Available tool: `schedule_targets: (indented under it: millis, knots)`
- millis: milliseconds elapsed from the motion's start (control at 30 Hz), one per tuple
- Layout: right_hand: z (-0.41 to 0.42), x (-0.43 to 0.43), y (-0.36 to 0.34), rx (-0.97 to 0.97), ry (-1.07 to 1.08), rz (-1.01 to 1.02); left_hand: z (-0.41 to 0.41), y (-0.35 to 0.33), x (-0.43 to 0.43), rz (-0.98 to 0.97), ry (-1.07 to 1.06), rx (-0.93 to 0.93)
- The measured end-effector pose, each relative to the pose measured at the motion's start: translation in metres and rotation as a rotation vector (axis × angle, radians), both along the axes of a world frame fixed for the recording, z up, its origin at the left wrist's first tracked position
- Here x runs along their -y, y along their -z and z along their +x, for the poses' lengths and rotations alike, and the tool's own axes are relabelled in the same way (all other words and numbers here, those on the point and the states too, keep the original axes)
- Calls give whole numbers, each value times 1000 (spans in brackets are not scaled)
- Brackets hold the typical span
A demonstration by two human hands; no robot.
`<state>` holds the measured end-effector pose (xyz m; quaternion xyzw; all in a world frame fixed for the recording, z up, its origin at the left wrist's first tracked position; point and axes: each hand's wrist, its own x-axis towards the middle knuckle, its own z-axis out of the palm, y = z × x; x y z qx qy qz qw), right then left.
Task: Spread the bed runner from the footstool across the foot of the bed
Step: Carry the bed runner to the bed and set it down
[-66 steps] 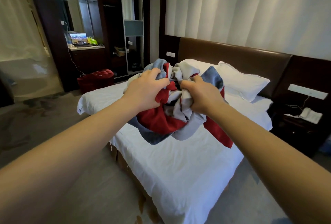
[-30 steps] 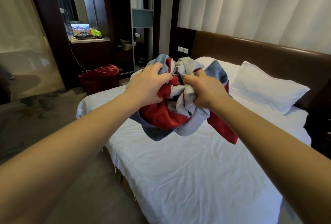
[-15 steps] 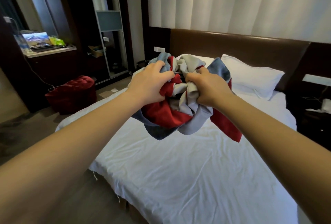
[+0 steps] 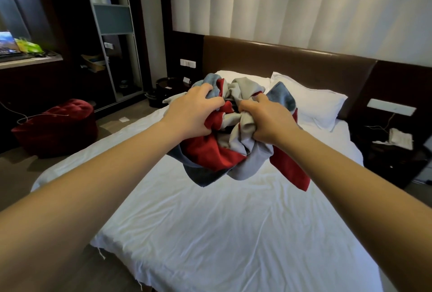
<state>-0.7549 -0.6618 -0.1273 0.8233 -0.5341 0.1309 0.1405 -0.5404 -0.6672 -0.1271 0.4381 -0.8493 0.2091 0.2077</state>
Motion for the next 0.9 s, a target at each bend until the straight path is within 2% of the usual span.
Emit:
schedule_targets:
  millis: [467, 900]
  knots:
    - [-4, 94, -13, -5, 61, -16, -9, -10, 103, -15, 33, 13]
    - [32, 146, -3, -7, 232, 44, 23, -7, 179, 54, 144, 25]
